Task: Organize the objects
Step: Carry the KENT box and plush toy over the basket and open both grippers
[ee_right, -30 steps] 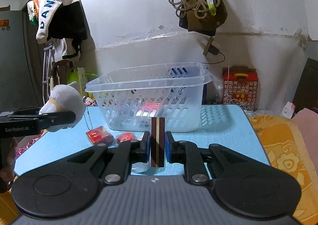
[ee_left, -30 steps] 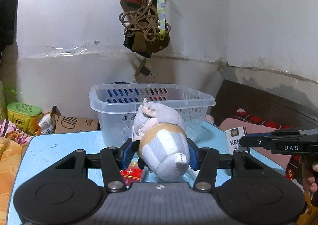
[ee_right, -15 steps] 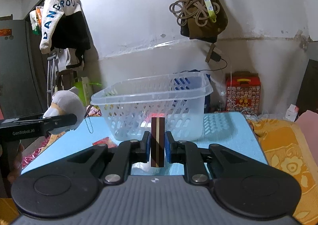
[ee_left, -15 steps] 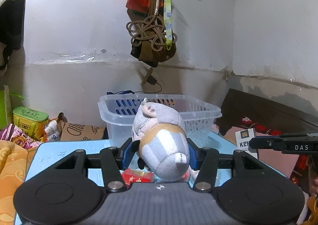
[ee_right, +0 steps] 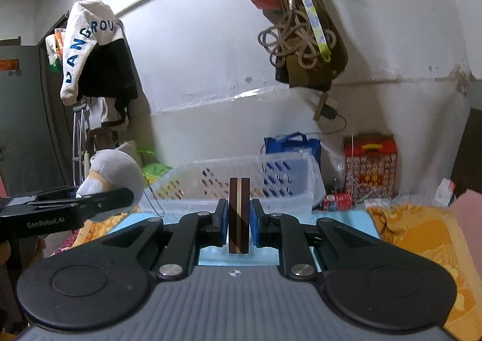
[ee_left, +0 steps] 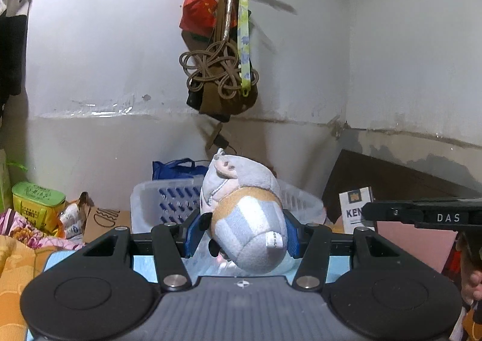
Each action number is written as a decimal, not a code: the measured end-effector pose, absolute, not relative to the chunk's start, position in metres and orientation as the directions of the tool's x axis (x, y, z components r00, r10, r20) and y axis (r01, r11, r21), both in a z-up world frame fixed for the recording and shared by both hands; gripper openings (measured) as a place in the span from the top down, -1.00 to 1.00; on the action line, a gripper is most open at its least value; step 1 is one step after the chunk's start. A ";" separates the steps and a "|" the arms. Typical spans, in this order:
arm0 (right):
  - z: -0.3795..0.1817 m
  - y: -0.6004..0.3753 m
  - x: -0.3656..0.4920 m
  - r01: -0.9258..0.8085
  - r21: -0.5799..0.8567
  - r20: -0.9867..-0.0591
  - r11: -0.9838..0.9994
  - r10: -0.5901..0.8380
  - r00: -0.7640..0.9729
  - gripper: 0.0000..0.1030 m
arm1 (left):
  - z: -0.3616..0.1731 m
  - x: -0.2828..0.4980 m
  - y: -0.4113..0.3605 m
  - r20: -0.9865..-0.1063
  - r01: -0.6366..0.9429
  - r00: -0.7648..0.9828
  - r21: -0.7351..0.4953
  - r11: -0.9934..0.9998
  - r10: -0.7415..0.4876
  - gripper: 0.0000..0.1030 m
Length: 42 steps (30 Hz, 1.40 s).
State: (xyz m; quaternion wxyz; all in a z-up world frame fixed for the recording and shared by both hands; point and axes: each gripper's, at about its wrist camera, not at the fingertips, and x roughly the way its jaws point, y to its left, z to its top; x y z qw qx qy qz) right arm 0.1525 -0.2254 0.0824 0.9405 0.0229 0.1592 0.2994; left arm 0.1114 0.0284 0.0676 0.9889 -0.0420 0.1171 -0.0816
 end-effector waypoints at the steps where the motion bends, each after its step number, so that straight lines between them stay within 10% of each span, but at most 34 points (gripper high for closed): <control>1: 0.086 -0.224 0.154 -0.556 0.137 -0.277 0.820 0.570 0.773 0.66 | 0.070 0.113 0.029 -0.222 0.148 0.960 -0.105 0.983 -0.168 -0.11; 13: 0.101 -0.180 0.225 -0.520 0.095 -0.332 0.849 0.520 0.787 0.66 | 0.092 0.167 0.049 -0.194 0.047 0.977 -0.193 0.980 -0.085 -0.11; 40: 0.057 -0.157 0.292 -0.476 0.069 -0.484 0.877 0.446 0.752 0.65 | 0.048 0.285 0.054 -0.497 -0.039 0.867 -0.136 0.990 -0.034 -0.21; 42: 0.056 -0.154 0.292 -0.488 0.043 -0.484 0.872 0.445 0.753 0.05 | 0.047 0.285 0.053 -0.489 -0.033 0.872 -0.117 0.993 -0.029 -0.46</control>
